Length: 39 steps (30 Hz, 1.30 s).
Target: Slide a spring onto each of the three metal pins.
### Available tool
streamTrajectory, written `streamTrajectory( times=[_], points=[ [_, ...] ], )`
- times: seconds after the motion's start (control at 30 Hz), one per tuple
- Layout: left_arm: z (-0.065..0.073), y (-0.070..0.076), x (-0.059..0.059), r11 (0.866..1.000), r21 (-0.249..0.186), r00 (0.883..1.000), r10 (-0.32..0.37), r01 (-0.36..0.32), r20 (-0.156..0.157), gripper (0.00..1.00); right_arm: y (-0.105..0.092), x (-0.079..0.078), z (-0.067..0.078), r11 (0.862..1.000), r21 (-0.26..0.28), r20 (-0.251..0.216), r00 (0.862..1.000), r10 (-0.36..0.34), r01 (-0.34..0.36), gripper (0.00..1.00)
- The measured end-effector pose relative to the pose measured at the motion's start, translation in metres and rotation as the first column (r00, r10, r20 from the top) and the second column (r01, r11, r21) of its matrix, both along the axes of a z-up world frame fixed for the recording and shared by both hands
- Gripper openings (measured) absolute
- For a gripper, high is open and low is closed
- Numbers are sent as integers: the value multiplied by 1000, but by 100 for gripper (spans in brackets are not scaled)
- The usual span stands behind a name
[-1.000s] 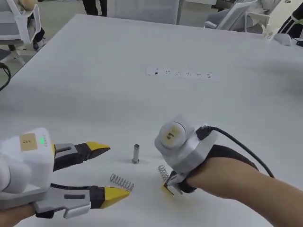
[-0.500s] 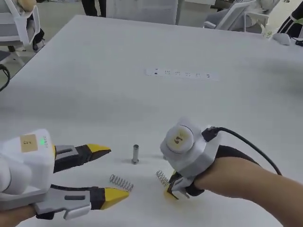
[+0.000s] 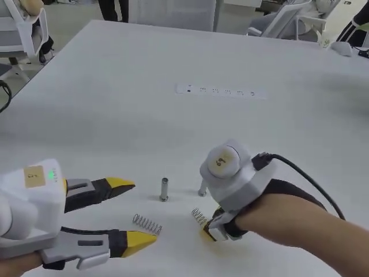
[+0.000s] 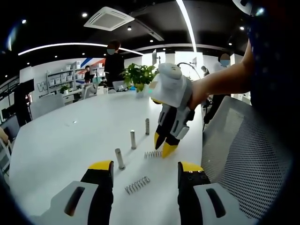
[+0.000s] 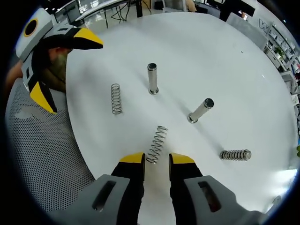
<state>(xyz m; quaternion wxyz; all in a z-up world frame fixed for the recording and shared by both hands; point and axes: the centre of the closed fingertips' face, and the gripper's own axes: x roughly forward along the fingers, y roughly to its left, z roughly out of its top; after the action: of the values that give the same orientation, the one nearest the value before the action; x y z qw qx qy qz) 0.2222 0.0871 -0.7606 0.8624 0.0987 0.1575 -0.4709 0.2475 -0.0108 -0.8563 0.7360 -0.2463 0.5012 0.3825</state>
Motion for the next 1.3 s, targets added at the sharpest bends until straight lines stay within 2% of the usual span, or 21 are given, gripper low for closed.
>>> streamTrajectory(
  times=[0.13, 0.4, 0.47, 0.53, 0.83, 0.87, 1.23, 1.3],
  points=[
    [0, 1, -1, 1000, 1, 1000, 0, 0, 0, 50, 5, -3, 1, 999, 30, -27, 999, -45, 45, 19],
    [-2, 0, -1, 1000, 3, 1000, 0, 0, -2, 49, 14, -10, -4, 999, 27, -43, 998, -37, 38, 17],
    [-3, 0, -1, 1000, 2, 1000, 1, -1, -3, 49, 16, -11, -4, 1000, 15, -28, 1000, -5, 6, 15],
    [-3, 0, -1, 1000, 2, 1000, 1, -1, -5, 49, 14, -10, -4, 999, -22, -10, 999, 40, -40, 11],
    [-4, -1, 0, 1000, 0, 1000, 1, -1, -8, 49, 11, -11, -6, 992, -46, 4, 993, 122, -121, 8],
    [-5, -1, 0, 1000, 1, 1000, 0, 0, -8, 49, 11, -9, -6, 988, -50, 19, 989, 144, -143, 8],
    [-7, -5, -4, 1000, 8, 1000, -25, 25, -14, 47, 15, -16, 13, 979, 3, 16, 978, 206, -206, 7],
    [-8, -6, -4, 999, 15, 999, -34, 34, -14, 47, 15, -18, 17, 974, -1, 12, 974, 226, -226, 7]
  ],
)
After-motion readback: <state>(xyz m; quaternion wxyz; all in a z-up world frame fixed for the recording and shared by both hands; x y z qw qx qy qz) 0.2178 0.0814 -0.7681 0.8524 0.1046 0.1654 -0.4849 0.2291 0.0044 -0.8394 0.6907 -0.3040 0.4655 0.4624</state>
